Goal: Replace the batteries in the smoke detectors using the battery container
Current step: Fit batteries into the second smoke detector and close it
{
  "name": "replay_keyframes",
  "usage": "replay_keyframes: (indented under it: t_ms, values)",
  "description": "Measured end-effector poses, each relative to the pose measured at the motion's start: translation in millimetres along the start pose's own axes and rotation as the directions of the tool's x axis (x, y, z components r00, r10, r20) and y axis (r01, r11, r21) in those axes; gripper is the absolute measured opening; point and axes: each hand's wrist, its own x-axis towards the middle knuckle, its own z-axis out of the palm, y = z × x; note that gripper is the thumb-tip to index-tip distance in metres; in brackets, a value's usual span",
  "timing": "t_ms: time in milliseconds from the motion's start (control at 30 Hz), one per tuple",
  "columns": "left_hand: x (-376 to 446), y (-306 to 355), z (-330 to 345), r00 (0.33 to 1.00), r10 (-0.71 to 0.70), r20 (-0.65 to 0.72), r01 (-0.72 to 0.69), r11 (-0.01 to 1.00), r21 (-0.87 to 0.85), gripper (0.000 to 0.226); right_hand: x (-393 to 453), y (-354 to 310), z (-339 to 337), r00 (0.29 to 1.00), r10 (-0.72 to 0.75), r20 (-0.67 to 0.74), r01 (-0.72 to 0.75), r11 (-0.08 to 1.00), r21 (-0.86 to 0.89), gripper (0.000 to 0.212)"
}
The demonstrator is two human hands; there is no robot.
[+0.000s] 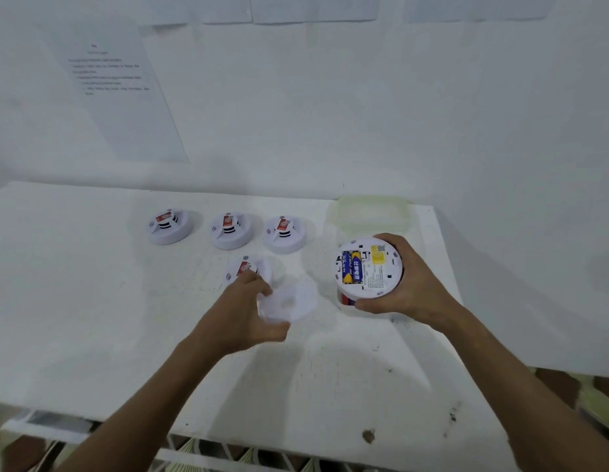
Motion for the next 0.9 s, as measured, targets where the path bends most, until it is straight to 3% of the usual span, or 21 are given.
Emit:
replay_keyframes:
  t_ms: [167, 333, 467, 567, 667, 767, 900]
  values:
    - [-4, -2, 30, 0.991, -0.078, 0.112, 0.075, 0.997, 0.034, 0.055, -7, 0, 3, 0.999, 0.017, 0.034, -0.017, 1.000, 0.010, 0.094]
    - [0, -4, 33, 0.983, -0.062, 0.171, 0.055, 0.997, 0.046, 0.044, -11, -2, 6, 0.998, 0.017, 0.061, -0.019, 0.999, 0.029, 0.093]
    - [5, 15, 12, 0.999, 0.004, 0.042, -0.002, 0.999, -0.046, 0.057, -13, -1, 6, 0.996, 0.017, 0.090, -0.020, 0.999, 0.028, 0.095]
    - [12, 48, -14, 0.992, 0.079, -0.098, -0.094, 0.983, -0.158, 0.052, -10, -3, 7, 0.994, 0.006, 0.111, -0.010, 0.999, 0.030, 0.097]
    - [26, 74, -32, 0.984, 0.178, -0.007, -0.175, 0.963, -0.203, 0.055, -7, -5, 10, 0.995, -0.018, 0.103, 0.017, 1.000, 0.016, 0.097]
    - [39, 89, -41, 0.958, 0.257, 0.130, -0.242, 0.963, -0.120, 0.059, -3, -6, 12, 0.996, -0.038, 0.084, 0.037, 0.999, 0.013, 0.097]
    - [48, 95, -43, 0.949, 0.278, 0.149, -0.279, 0.960, -0.013, 0.063, 3, -4, 12, 0.997, -0.052, 0.063, 0.052, 0.999, 0.006, 0.098]
